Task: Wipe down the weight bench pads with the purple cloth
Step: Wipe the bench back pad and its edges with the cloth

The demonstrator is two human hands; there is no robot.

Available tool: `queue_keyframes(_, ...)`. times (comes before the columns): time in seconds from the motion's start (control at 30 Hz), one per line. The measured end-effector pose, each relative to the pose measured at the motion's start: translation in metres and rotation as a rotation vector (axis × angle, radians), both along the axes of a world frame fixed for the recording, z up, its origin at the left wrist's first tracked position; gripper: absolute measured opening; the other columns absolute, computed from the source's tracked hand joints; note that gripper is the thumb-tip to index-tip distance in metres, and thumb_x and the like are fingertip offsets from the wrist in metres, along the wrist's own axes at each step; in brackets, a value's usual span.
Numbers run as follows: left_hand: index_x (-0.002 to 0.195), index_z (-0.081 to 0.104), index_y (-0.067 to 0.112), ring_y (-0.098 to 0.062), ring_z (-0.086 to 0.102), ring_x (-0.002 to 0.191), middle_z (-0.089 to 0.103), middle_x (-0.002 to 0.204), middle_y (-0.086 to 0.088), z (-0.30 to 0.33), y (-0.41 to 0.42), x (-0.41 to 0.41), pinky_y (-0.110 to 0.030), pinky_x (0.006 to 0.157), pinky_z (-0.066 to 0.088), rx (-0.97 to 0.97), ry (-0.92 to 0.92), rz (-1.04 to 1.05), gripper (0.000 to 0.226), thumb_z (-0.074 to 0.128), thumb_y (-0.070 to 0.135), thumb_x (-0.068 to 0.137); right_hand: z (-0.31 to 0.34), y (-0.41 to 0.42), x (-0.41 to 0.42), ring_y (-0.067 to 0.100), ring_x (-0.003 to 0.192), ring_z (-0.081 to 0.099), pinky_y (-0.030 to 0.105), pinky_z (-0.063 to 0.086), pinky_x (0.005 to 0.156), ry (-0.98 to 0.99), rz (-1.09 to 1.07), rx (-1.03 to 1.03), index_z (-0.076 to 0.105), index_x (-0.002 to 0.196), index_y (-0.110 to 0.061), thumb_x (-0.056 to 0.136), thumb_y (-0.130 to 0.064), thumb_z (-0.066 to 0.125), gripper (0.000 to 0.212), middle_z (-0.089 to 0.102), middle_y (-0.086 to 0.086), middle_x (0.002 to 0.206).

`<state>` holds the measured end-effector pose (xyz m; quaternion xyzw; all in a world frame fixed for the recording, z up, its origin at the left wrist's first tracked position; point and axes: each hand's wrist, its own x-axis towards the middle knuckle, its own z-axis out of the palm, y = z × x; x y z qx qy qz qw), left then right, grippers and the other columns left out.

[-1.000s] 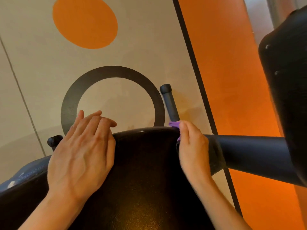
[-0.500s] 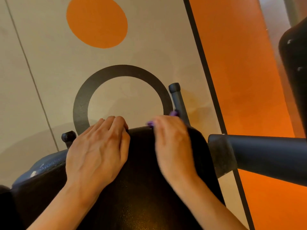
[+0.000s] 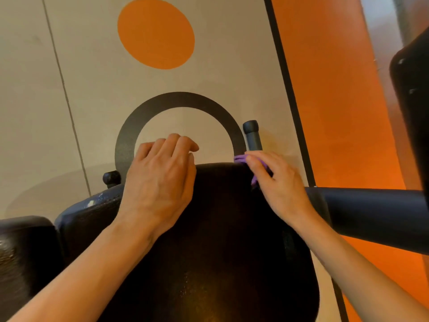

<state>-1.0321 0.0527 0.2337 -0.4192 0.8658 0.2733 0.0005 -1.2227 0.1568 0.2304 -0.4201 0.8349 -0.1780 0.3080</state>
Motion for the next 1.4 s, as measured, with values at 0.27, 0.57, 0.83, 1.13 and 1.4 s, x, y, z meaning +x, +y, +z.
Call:
queue_keyframes(0.27,0.096,0.058,0.023,-0.025,0.059,0.088,0.062,0.092,0.002,-0.003,-0.001,0.084,-0.037,0.084,0.034,-0.054,-0.104,0.26,0.034,0.025,0.033,0.1,-0.002,-0.028,0.062,0.001,0.093,0.053,0.025,0.042,0.097,0.1,0.106,-0.102,0.067,0.105,-0.022,0.101,-0.033,0.037,0.032,0.061,-0.014,0.095)
queue_keyframes(0.57,0.081,0.057,0.019,-0.014,0.05,0.069,0.057,0.075,0.005,-0.022,0.002,0.087,-0.034,0.068,0.04,0.034,0.137,0.384,0.038,0.026,0.029,0.1,-0.002,-0.038,0.085,-0.002,0.088,0.048,0.024,0.041,0.089,0.218,0.064,-0.116,0.064,0.093,-0.028,0.101,-0.035,0.034,0.032,0.059,-0.016,0.089)
queue_keyframes(0.83,0.083,0.058,0.02,-0.011,0.051,0.072,0.054,0.075,0.008,-0.028,0.002,0.09,-0.033,0.068,0.043,0.076,0.197,0.386,0.035,0.029,0.028,0.101,0.0,-0.013,0.027,0.002,0.095,0.055,0.04,0.049,0.088,0.051,0.06,-0.108,0.065,0.109,-0.03,0.101,-0.032,0.039,0.027,0.063,-0.017,0.094)
queue_keyframes(1.13,0.085,0.058,0.02,-0.012,0.052,0.074,0.055,0.077,0.008,-0.029,0.0,0.093,-0.036,0.068,0.046,0.109,0.228,0.377,0.034,0.029,0.028,0.101,0.0,-0.034,0.086,-0.006,0.118,0.045,0.018,0.034,0.106,0.06,0.329,-0.176,0.059,0.123,-0.024,0.099,-0.038,0.036,0.036,0.059,-0.014,0.121)
queue_keyframes(1.4,0.082,0.057,0.019,-0.013,0.052,0.071,0.054,0.074,0.007,-0.032,0.0,0.092,-0.04,0.066,0.048,0.118,0.255,0.42,0.035,0.029,0.029,0.1,-0.001,-0.038,0.143,0.004,0.118,0.05,0.027,0.037,0.107,0.091,0.21,-0.29,0.064,0.119,-0.017,0.099,-0.028,0.044,0.03,0.062,-0.008,0.117)
